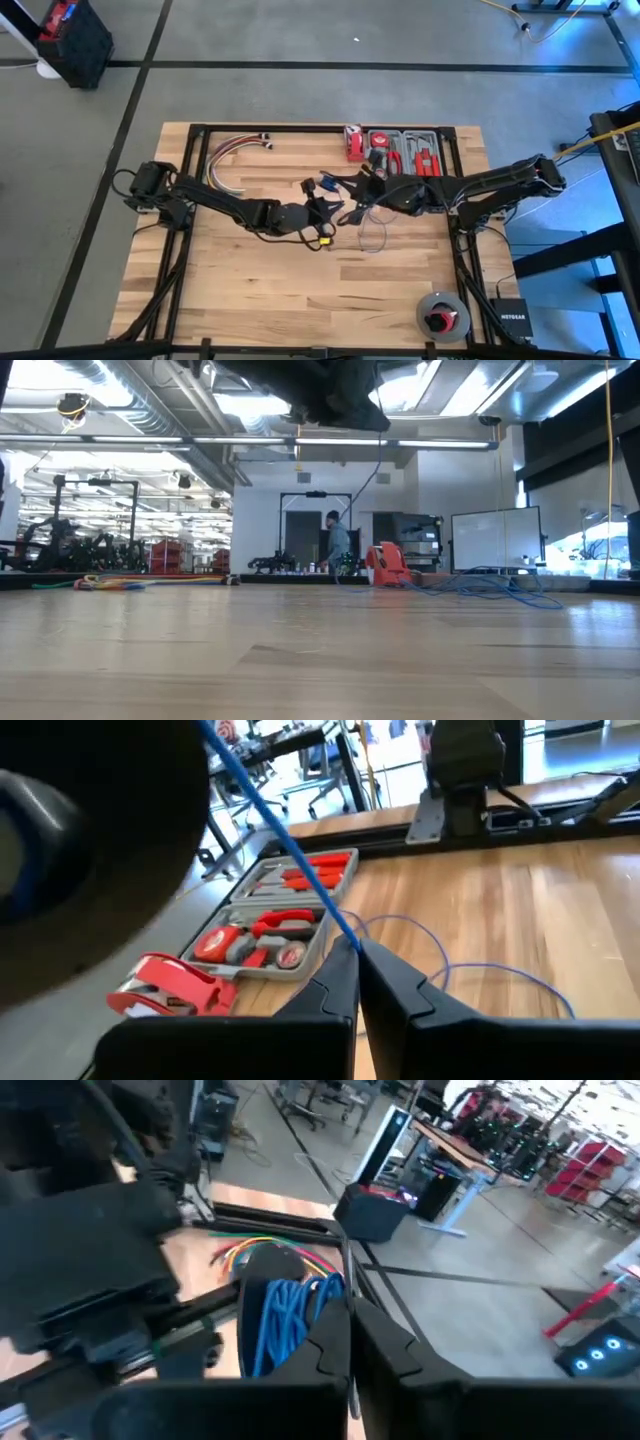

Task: Coil cords
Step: Coil the blue wire on the black spool

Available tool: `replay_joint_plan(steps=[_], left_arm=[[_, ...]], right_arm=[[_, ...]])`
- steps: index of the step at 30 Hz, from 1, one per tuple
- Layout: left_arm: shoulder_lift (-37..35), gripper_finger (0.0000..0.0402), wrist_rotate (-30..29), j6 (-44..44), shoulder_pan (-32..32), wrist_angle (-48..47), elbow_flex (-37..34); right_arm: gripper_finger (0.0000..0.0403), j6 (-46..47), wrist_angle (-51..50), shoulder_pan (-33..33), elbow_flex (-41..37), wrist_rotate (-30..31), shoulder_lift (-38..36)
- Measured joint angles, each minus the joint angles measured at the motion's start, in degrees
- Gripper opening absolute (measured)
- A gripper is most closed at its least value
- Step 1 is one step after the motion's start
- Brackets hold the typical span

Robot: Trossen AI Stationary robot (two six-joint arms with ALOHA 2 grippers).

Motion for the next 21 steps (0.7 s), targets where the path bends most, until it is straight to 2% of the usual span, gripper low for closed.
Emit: replay_joint_plan(steps=[12,21], left_arm=[[0.09,0.0000,-1.44,-3.16,1.76,-4.06,-0.03],[-0.11,0.0000,-1.18,-3.79,2.55,-4.05,0.06]], right_arm=[[0.0003,0.17,-0.55,0.78,0.00,-2.80,-1.28],[0.0003,-1.91,-1.42,3.73,0.00,-1.52,-7.59]])
